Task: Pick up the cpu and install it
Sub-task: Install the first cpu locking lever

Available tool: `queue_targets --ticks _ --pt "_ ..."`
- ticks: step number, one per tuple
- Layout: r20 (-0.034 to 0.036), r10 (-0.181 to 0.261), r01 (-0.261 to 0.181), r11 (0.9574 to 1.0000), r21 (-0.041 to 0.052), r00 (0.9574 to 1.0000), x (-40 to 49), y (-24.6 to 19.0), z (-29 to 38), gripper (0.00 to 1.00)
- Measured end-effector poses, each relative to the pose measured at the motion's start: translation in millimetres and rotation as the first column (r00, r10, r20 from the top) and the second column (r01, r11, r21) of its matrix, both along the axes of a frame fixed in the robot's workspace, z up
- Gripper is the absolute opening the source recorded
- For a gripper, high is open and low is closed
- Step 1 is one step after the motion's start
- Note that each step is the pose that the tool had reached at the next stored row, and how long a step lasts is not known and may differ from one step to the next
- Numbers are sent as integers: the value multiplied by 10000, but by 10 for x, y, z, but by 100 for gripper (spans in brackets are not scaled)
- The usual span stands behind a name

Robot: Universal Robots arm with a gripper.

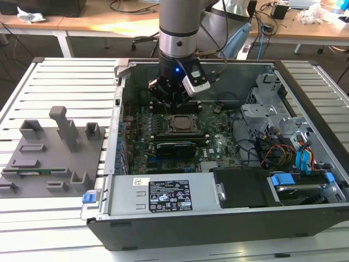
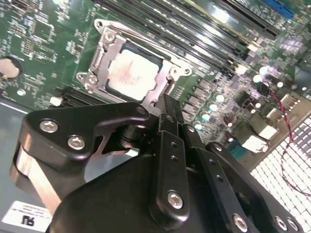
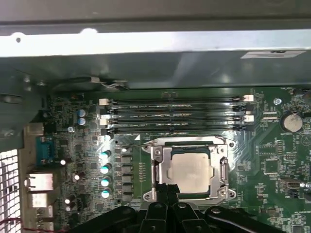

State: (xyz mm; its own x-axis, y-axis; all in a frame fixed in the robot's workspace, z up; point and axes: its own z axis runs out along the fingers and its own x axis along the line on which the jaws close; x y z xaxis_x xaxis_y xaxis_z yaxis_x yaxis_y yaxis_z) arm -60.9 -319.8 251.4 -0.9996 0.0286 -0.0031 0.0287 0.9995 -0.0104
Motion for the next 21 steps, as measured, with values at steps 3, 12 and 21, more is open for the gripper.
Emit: queue_targets --ticks 3,12,21 --pt "-1 2 -2 10000 4 10000 -54 0 0 11" --pt "3 1 -1 10000 4 10000 -257 0 0 11" --pt "3 1 -1 9991 428 10000 -368 0 -1 11"
